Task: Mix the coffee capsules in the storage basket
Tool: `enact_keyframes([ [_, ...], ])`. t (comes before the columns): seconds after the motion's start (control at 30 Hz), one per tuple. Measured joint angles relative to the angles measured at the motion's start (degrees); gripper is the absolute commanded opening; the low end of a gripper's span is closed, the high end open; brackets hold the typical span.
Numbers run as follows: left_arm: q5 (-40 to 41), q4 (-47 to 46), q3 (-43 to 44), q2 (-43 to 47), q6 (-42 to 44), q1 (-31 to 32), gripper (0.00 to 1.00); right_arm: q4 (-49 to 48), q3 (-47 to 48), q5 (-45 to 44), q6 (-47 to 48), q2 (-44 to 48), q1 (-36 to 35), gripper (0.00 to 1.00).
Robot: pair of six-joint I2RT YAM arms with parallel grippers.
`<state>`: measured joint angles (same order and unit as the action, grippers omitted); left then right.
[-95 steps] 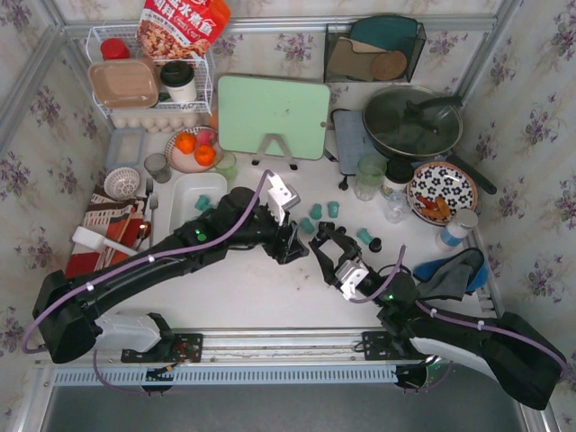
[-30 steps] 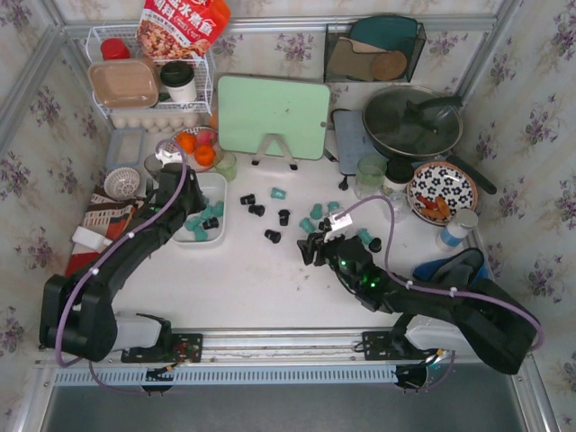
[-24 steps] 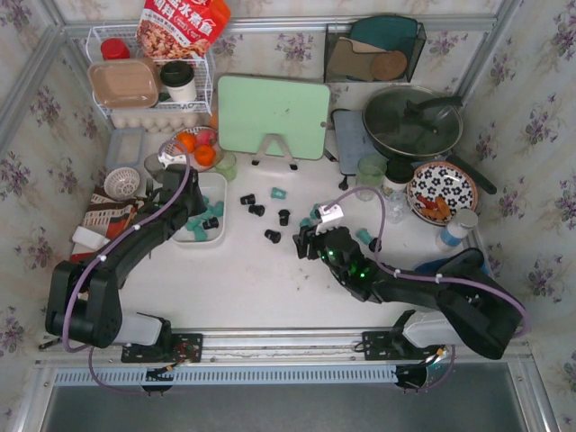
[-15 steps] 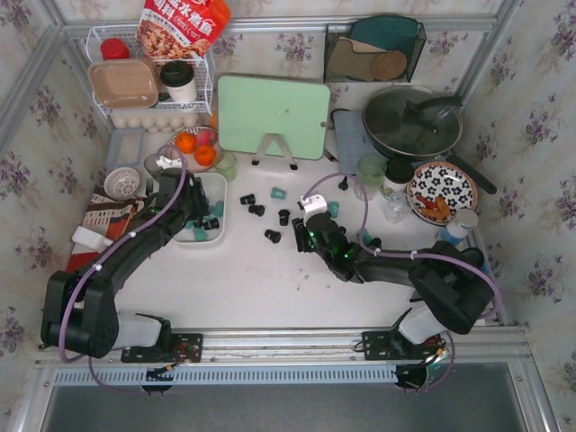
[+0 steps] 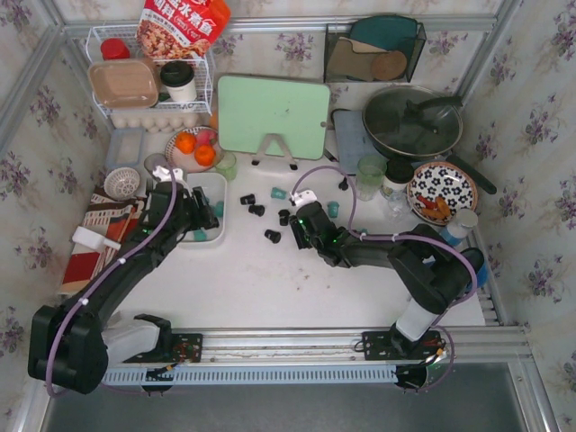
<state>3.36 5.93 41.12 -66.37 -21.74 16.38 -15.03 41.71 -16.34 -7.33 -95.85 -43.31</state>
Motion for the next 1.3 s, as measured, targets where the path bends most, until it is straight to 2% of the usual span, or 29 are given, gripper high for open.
enact_keyframes([
  [0.33, -1.68, -2.03, -1.2, 3.04, -0.83, 0.94, 0.61, 3.54, 2.89, -0.79, 3.48, 1.4, 0.2, 0.56],
  [0.8, -3.13, -2.45, -1.36, 3.1, -0.83, 1.16, 0.61, 10.16, 14.19, 6.6, 11.98, -8.02, 4.0, 0.53],
  [1.07, -3.82, -3.15, -1.53, 3.04, -0.9, 1.16, 0.6, 12.31, 16.7, 7.54, 11.69, -10.95, 4.04, 0.45],
  [1.2, -4.39, -3.32, -1.77, 2.99, -1.03, 1.22, 0.6, 11.89, 16.2, 7.23, 10.84, -10.62, 4.04, 0.36],
  [1.3, -4.94, -3.58, -1.97, 2.99, -1.03, 1.38, 0.59, 12.26, 14.69, 7.04, 10.21, -8.9, 4.07, 0.34],
])
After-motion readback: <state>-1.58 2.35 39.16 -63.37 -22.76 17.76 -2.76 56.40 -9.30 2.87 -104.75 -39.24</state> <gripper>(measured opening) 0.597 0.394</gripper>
